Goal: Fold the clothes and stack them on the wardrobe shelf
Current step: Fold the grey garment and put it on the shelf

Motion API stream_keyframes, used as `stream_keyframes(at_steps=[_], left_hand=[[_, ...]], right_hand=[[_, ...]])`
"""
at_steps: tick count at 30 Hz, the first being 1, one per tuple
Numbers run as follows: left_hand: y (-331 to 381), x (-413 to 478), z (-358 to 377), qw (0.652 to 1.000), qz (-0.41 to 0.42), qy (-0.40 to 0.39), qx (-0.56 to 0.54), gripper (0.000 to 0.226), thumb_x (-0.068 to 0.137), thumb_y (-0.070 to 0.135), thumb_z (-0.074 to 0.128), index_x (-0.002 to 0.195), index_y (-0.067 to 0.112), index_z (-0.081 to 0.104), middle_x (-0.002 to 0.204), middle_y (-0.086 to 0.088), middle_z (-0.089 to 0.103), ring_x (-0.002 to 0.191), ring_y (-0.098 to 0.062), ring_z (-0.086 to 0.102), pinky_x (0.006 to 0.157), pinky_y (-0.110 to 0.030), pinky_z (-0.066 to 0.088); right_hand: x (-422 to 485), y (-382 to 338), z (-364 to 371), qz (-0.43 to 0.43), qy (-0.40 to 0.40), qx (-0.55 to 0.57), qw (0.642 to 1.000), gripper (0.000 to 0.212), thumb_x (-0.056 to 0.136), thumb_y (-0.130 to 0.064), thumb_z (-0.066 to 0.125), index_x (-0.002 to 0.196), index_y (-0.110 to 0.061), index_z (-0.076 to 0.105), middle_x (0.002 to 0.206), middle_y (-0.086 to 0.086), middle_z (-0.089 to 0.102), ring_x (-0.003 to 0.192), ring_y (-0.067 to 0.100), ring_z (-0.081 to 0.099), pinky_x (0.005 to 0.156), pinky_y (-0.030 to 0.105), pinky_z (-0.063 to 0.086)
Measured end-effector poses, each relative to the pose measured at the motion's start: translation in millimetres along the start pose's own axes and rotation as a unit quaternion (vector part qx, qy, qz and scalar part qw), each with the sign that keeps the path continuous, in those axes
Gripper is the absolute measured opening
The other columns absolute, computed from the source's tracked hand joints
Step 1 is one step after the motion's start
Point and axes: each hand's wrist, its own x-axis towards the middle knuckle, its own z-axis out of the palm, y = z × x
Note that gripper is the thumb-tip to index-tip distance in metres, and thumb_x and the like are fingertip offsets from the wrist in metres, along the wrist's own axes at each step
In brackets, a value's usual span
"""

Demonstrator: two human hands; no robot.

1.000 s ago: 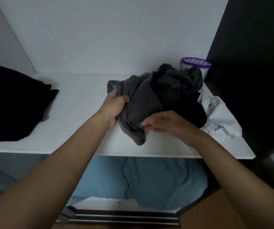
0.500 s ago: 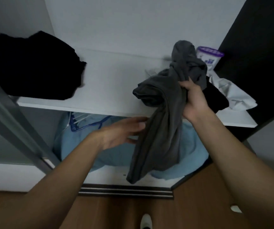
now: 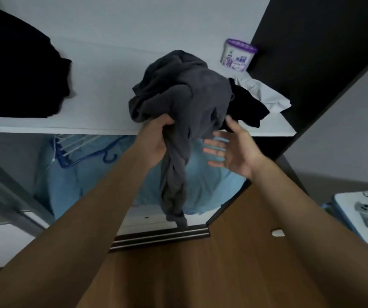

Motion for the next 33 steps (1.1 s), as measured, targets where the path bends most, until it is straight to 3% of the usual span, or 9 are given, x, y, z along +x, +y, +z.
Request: stream_keyframes(at_steps=[3,7,12,18,21,25,27,30,33], left_hand=[[10,-24,-2,0.998,0.028,-0.047,-0.033,0.026,0.090,-0.005,0.040,0.107,0.000,0.060,0.094,-0.011,0.066,0.090,-0.024,0.064,0.089,-0.037,0.056],[6,-68,-5,0.996,-0.008,-0.080,-0.045,0.034,0.074,0.007,0.048,0.093,0.005,0.075,0.091,-0.010,0.074,0.084,-0.023,0.071,0.078,-0.033,0.060],[-21,-121,-13,0.999,-0.017,-0.023,-0.026,0.035,0.065,0.010,0.046,0.077,0.008,0.079,0.081,-0.010,0.075,0.076,-0.025,0.072,0.073,-0.034,0.060],[-97,-180,-27,0.982,-0.110,0.108,0.114,0.021,0.055,0.009,0.048,0.053,0.013,0.068,0.060,-0.005,0.063,0.058,-0.020,0.064,0.059,-0.022,0.051],[-139,-199,-34,0.946,-0.176,0.222,0.158,0.027,0.059,0.012,0.042,0.041,0.017,0.061,0.051,-0.004,0.060,0.051,-0.020,0.062,0.056,-0.023,0.042],[-170,-218,-27,0.893,-0.252,0.266,0.262,0.023,0.076,0.014,0.044,0.071,0.016,0.066,0.077,-0.008,0.067,0.077,-0.027,0.059,0.066,-0.028,0.043],[-169,-220,-13,0.882,-0.215,0.262,0.327,0.016,0.085,0.014,0.051,0.082,0.019,0.065,0.090,-0.002,0.065,0.084,-0.022,0.060,0.068,-0.027,0.044],[-147,-216,17,0.917,-0.074,0.175,0.351,0.031,0.095,0.016,0.054,0.126,0.023,0.057,0.119,0.003,0.068,0.114,-0.021,0.063,0.089,-0.036,0.048],[-110,-217,56,0.968,-0.104,0.002,0.230,0.060,0.093,0.058,0.045,0.138,0.018,0.051,0.119,-0.010,0.069,0.106,-0.031,0.067,0.097,-0.046,0.048]], right_hand=[[0,-32,22,-0.011,-0.071,0.124,0.990,0.078,0.086,-0.072,0.050,0.132,-0.009,0.055,0.128,0.020,0.062,0.120,0.033,0.059,0.106,0.056,0.042],[-20,-47,48,-0.040,-0.137,0.186,0.972,0.063,0.091,-0.054,0.059,0.133,-0.008,0.062,0.133,0.016,0.063,0.126,0.030,0.059,0.108,0.045,0.046],[-39,-28,28,-0.093,-0.144,0.242,0.955,0.053,0.096,-0.033,0.056,0.138,-0.002,0.056,0.136,0.018,0.061,0.127,0.033,0.058,0.110,0.044,0.044],[-65,18,-10,-0.128,-0.114,0.074,0.982,0.037,0.091,-0.009,0.064,0.127,-0.007,0.065,0.117,0.014,0.073,0.108,0.029,0.070,0.095,0.041,0.056],[-79,42,-30,-0.174,-0.099,-0.007,0.980,0.018,0.088,-0.009,0.069,0.103,-0.018,0.074,0.094,0.002,0.078,0.092,0.021,0.073,0.086,0.036,0.057],[-99,53,-58,-0.222,-0.096,-0.042,0.969,0.010,0.089,-0.014,0.068,0.094,-0.020,0.073,0.084,0.001,0.076,0.085,0.020,0.072,0.078,0.035,0.056],[-113,54,-66,-0.238,-0.095,-0.052,0.965,0.013,0.091,-0.018,0.067,0.103,-0.018,0.072,0.089,0.003,0.075,0.091,0.021,0.072,0.080,0.036,0.057],[-134,57,-68,-0.267,-0.098,-0.075,0.956,0.015,0.093,-0.019,0.066,0.106,-0.020,0.071,0.096,0.001,0.076,0.098,0.017,0.072,0.092,0.037,0.057],[-156,67,-62,-0.332,-0.078,-0.167,0.925,0.022,0.090,-0.016,0.066,0.111,-0.011,0.072,0.098,0.002,0.075,0.092,0.008,0.069,0.080,0.018,0.051]])
